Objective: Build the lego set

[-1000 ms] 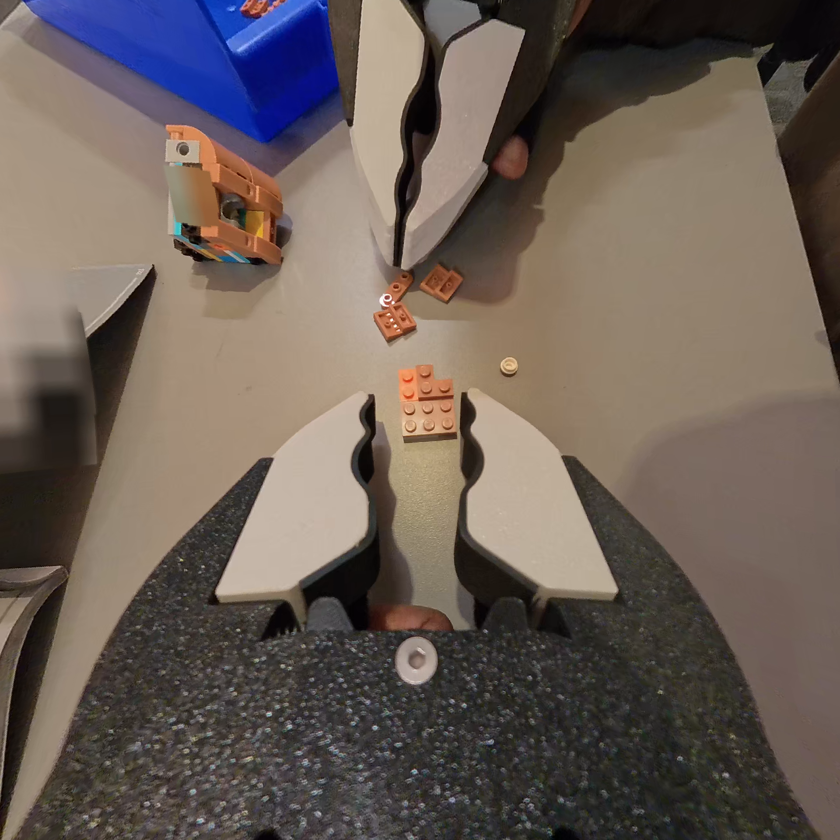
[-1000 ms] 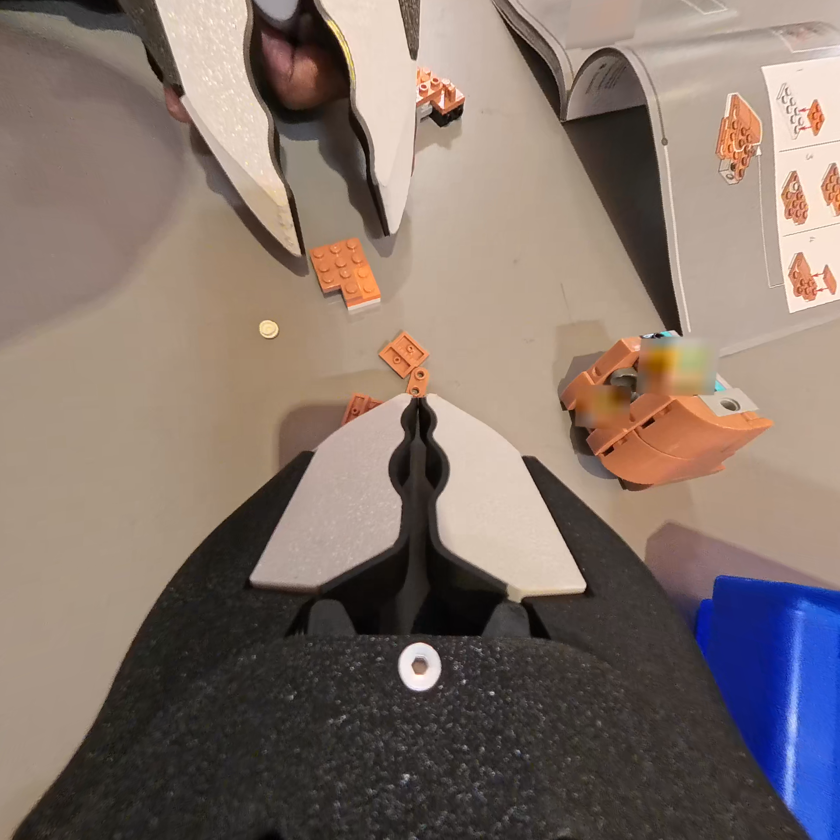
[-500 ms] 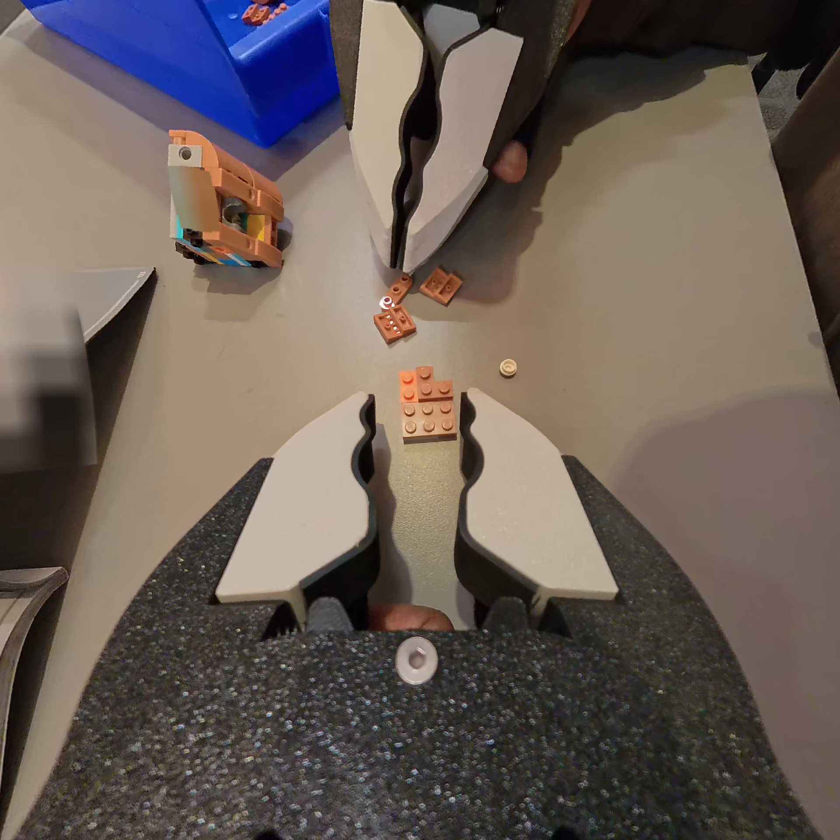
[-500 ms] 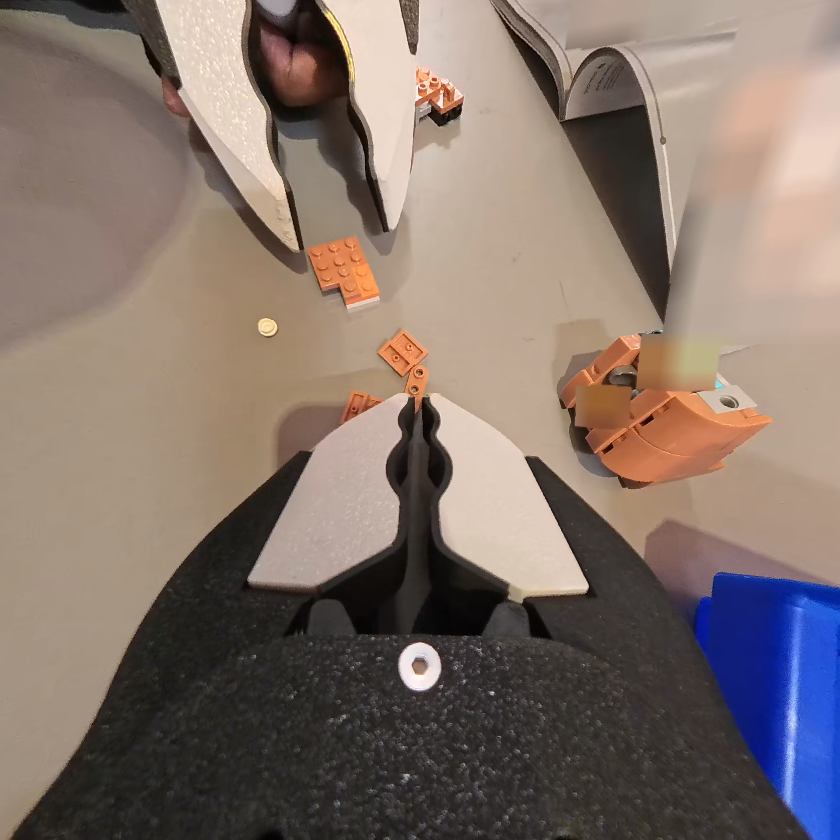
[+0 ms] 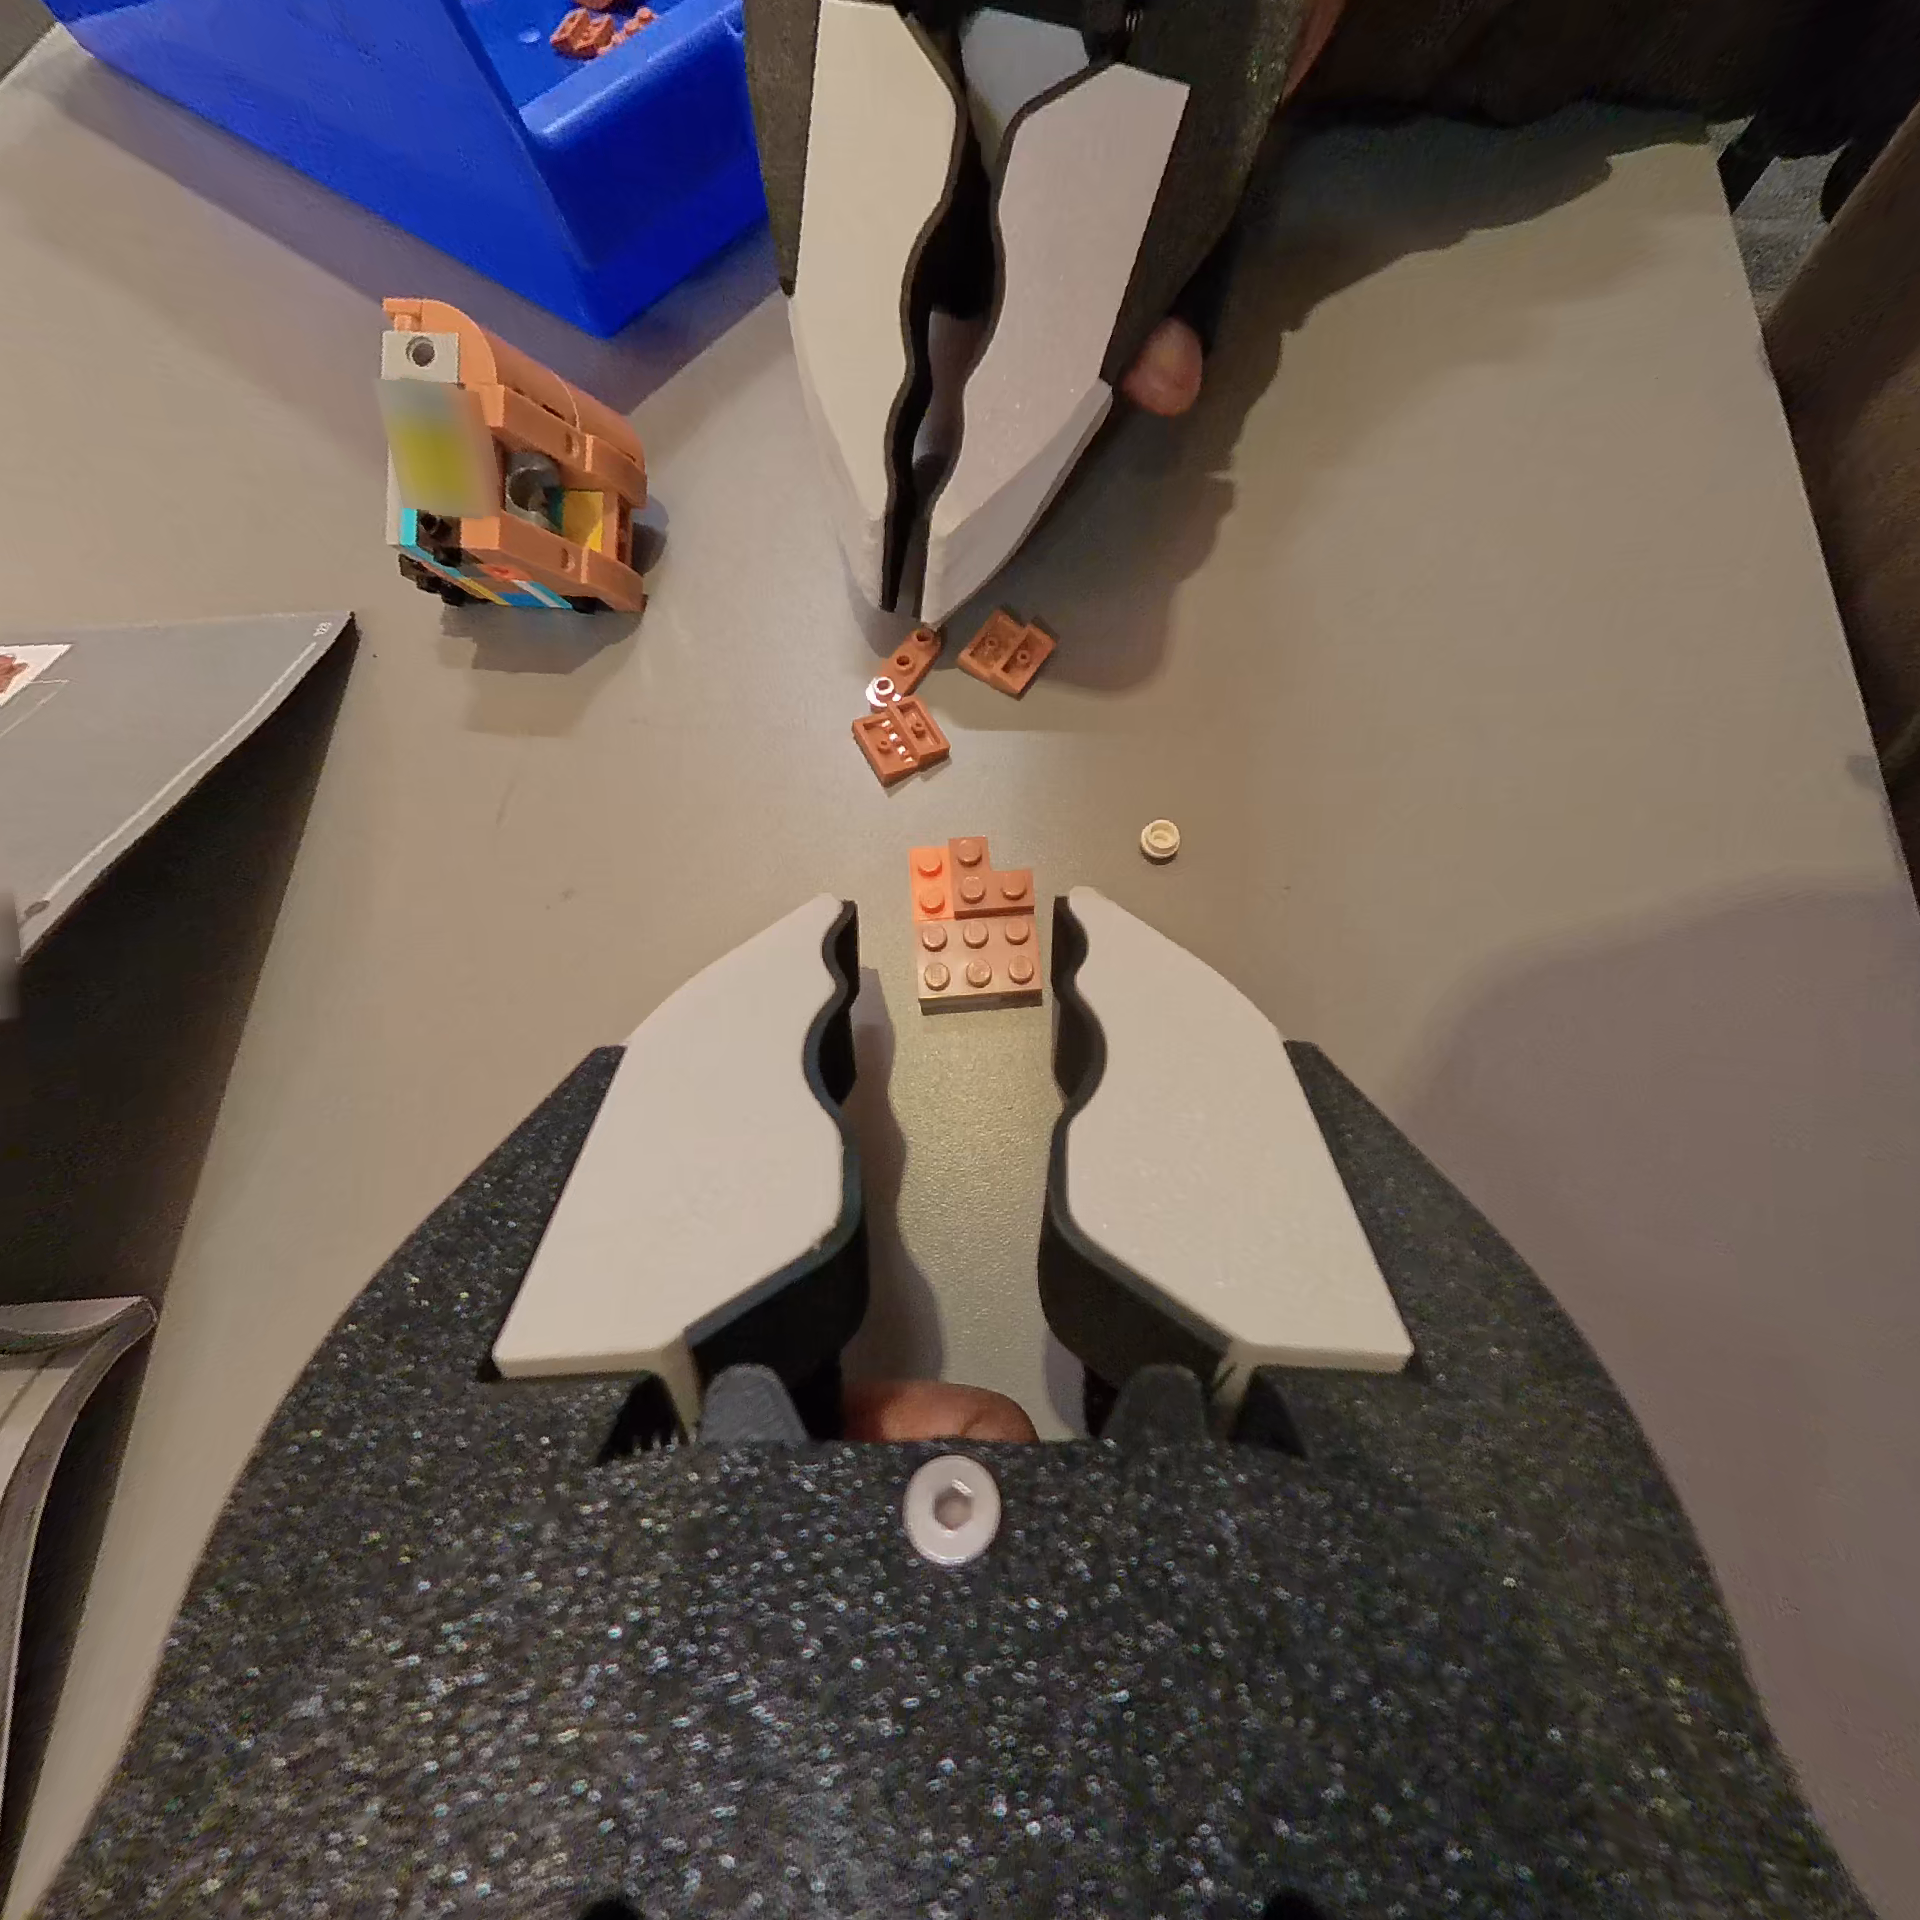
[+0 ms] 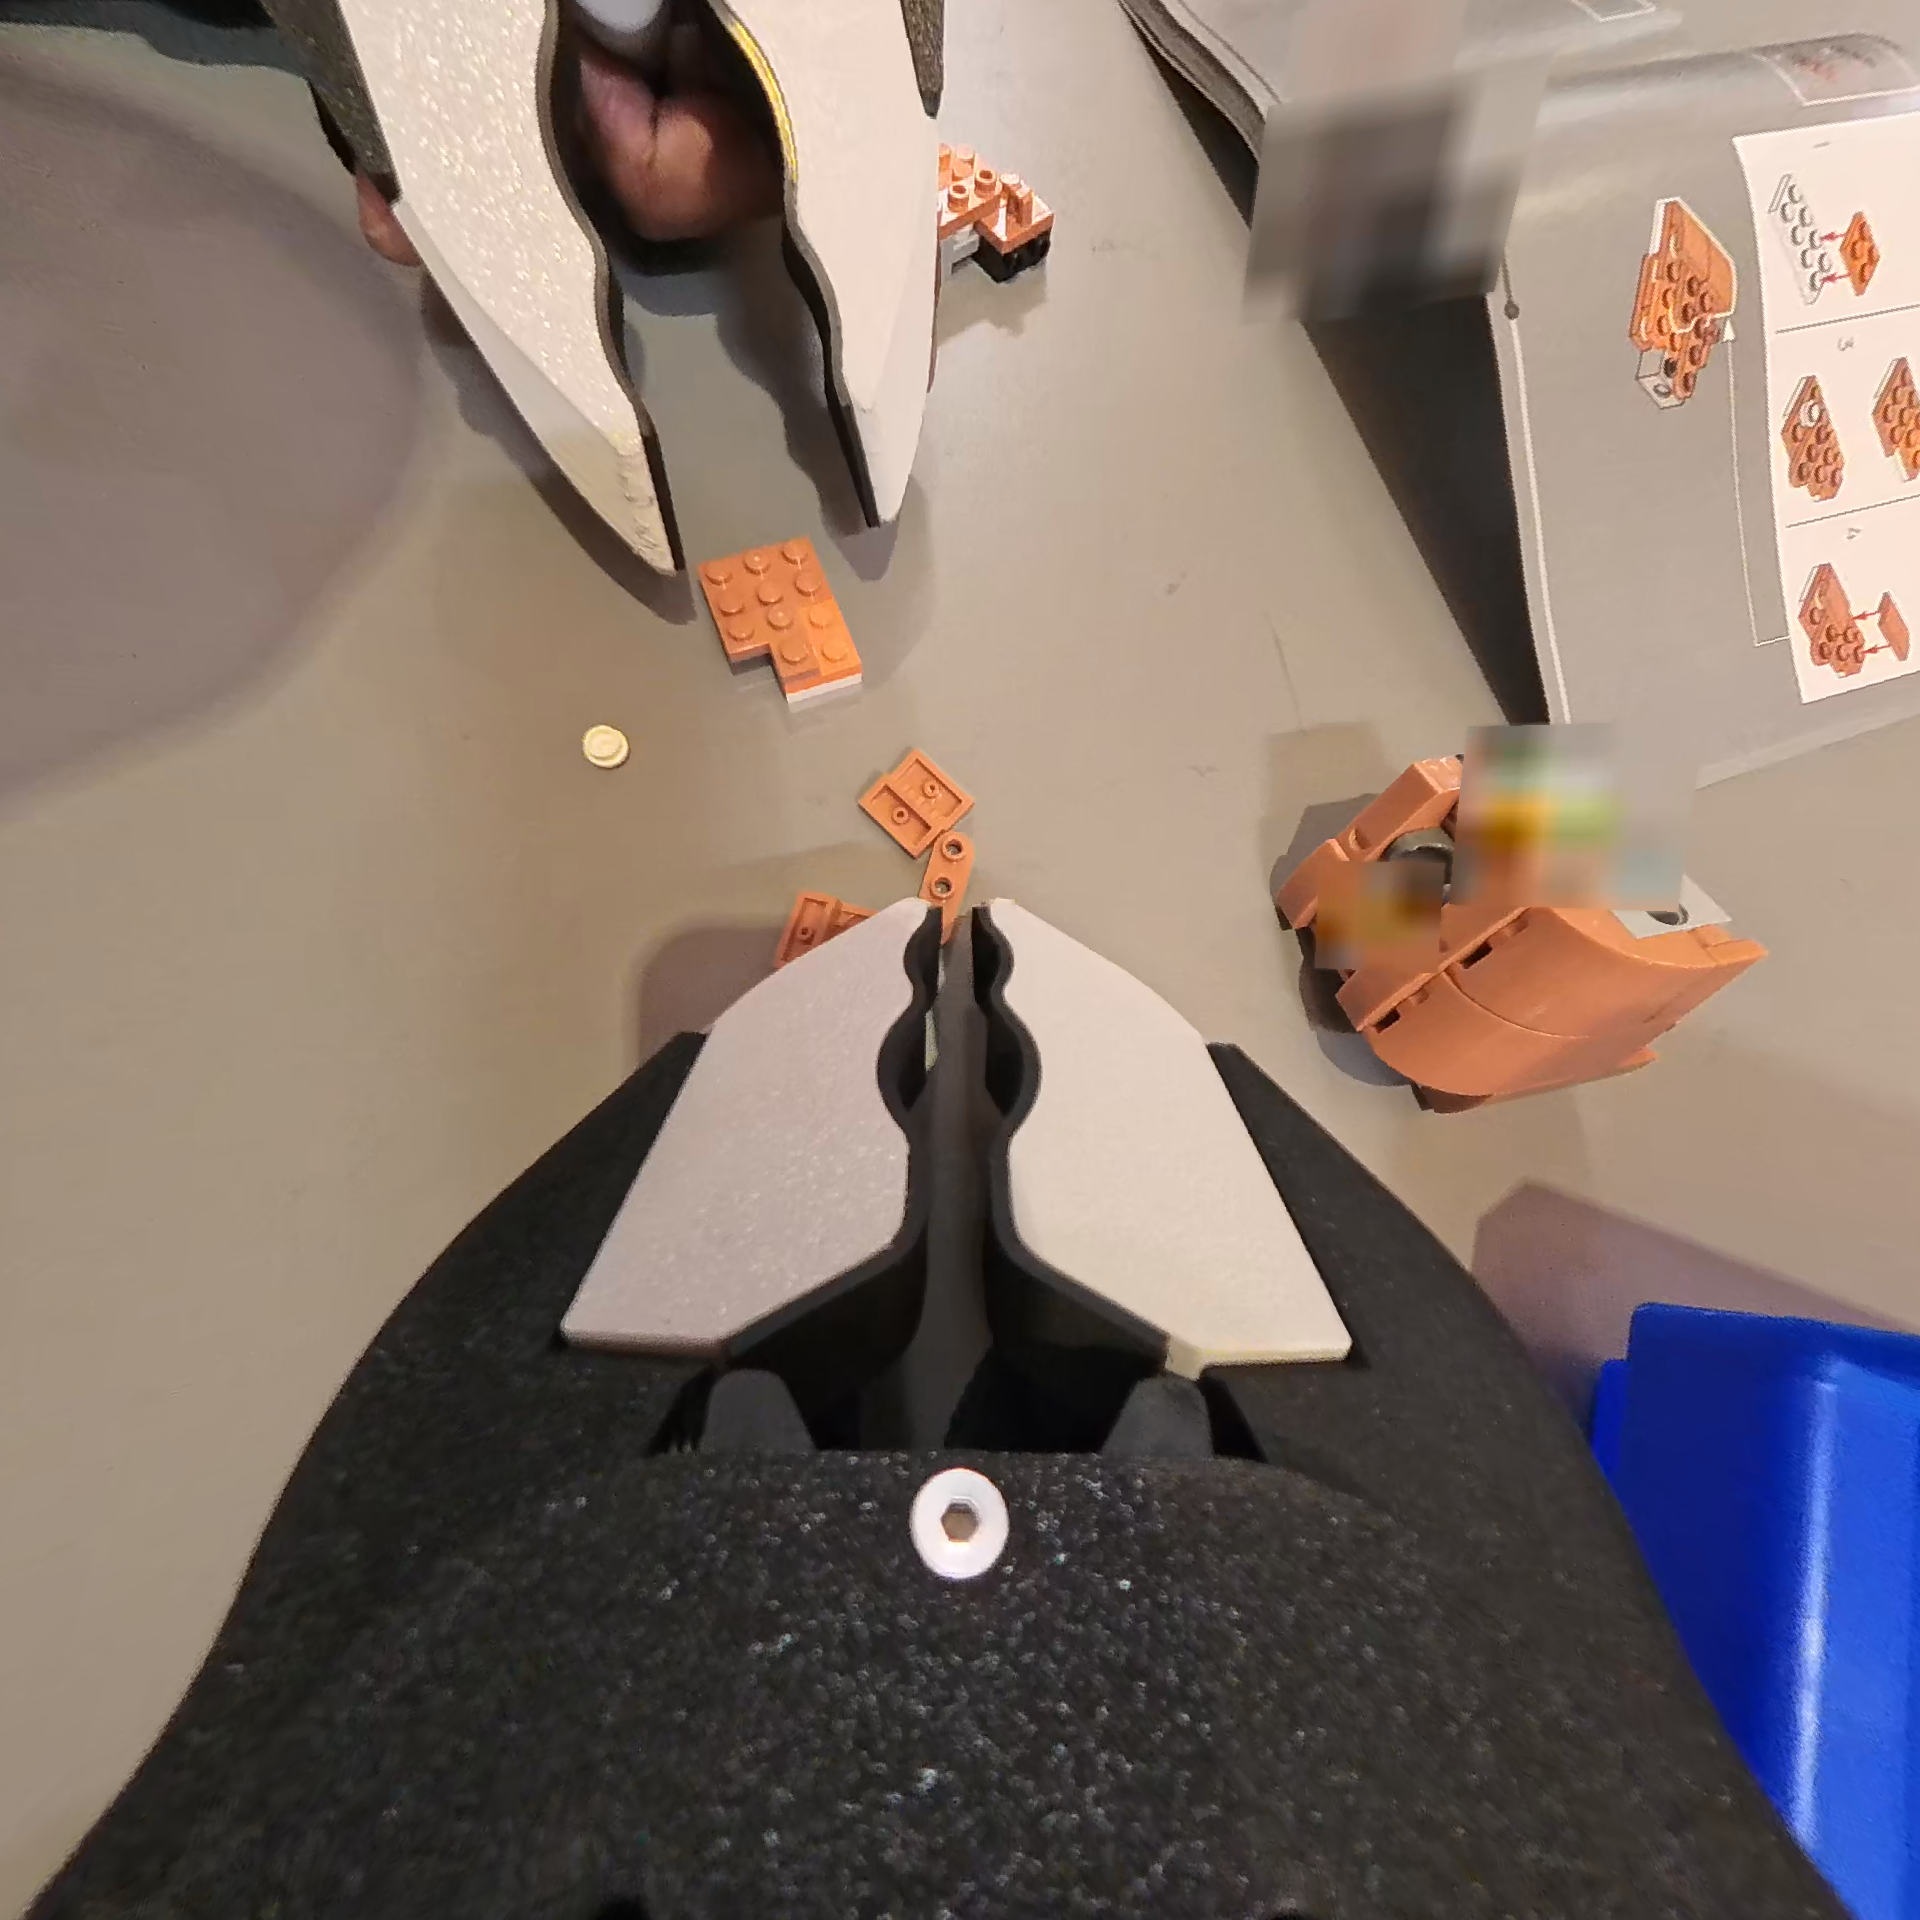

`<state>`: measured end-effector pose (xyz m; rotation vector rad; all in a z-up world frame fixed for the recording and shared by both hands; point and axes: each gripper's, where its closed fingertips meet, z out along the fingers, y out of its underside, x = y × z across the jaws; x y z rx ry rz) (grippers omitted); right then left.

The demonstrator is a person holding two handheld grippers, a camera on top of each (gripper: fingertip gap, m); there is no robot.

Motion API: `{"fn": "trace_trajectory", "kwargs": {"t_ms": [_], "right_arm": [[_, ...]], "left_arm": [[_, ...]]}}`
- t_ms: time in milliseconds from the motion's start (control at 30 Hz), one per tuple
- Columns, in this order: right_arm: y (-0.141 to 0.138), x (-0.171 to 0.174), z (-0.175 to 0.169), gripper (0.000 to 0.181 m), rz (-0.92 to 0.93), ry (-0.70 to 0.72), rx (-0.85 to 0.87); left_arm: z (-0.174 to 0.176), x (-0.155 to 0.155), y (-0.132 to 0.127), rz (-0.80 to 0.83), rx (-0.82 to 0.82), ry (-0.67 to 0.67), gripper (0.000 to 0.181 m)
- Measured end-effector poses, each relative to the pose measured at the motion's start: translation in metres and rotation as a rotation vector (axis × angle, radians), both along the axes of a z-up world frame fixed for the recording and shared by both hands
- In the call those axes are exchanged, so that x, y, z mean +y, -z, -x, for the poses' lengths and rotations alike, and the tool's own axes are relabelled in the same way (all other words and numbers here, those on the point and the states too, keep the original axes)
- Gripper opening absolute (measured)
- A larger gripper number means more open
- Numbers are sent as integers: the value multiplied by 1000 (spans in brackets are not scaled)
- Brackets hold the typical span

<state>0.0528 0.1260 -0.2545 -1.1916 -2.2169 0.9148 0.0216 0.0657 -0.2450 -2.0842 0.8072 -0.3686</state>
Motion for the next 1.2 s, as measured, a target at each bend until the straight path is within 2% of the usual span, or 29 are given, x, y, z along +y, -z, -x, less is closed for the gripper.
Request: {"fn": "trace_trajectory", "kwargs": {"t_ms": [400,833,1200], "right_arm": [[5,-2,0,16,-28,-9,-19],[7,-5,4,7,-109,42,-25],[1,-4,2,5,-57,60,-37]], "left_arm": [[0,0,1,3,4,-2,36],[1,-2,4,23,31,-1,36],[-6,-13,14,106,78,36,31]]}}
